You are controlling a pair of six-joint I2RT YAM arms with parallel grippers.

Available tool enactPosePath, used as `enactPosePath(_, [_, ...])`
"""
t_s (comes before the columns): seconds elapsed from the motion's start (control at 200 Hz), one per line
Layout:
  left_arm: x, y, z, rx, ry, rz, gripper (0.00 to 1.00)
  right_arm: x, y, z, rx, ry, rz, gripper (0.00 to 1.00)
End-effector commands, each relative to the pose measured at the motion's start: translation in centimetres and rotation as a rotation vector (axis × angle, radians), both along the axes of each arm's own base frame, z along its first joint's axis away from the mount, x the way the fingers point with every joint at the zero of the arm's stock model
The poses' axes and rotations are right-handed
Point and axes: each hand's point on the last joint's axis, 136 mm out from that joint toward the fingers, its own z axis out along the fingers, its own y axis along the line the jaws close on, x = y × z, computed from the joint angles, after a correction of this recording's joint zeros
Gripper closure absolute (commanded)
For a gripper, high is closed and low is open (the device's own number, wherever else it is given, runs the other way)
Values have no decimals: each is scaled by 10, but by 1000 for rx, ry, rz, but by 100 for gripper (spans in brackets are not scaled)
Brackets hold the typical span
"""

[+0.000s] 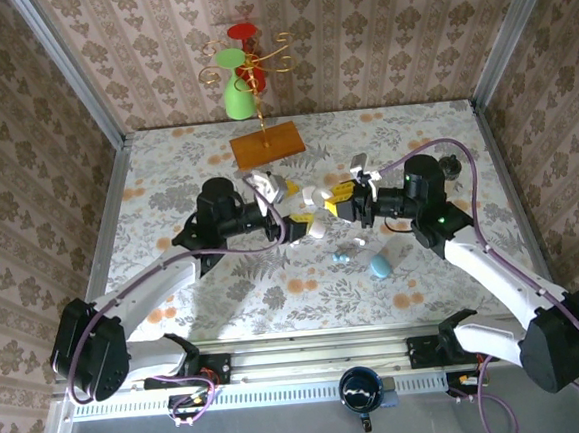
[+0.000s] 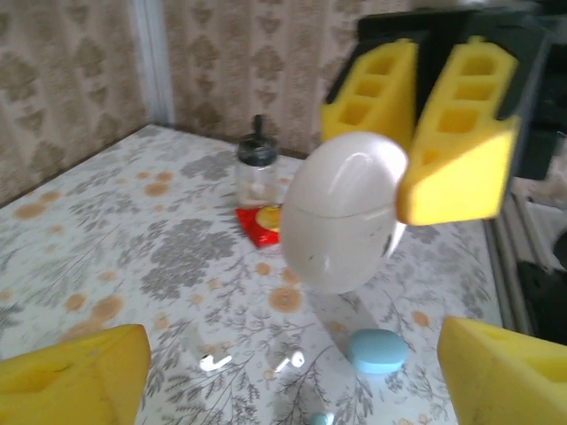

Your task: Insert wireless bluetooth earbuds into charging case

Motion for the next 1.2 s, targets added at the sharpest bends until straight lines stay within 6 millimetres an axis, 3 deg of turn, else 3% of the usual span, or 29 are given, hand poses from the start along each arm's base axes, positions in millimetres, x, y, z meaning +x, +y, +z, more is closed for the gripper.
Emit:
enactPosePath(0.0, [-33,-4,15,-73,-91,-200,22,-25,3,14,-11,-23,124,84])
enactPosePath(0.135, [-45,-6,20,-125,-91,-264,34,-30,6,22,9,-40,162,84])
enactPosePath(0.285, [-52,-9,25,-151,-98,-295,39,-29,10,29,36,-49,191,84])
enactPosePath(0.48, [-55,-12,23,-152,-75,-314,49,-27,16,28,32,-39,231,85])
enactPosePath(0.615, [-57,-13,23,-152,-58,-329,62,-24,17,25,24,-35,232,85])
enactPosePath(0.99, [-59,-18,22,-149,-12,-368,67,-27,19,19,-5,-32,257,86])
enactPosePath(1.195, [-60,-18,20,-143,-8,-374,83,-26,19,14,-41,-22,251,86])
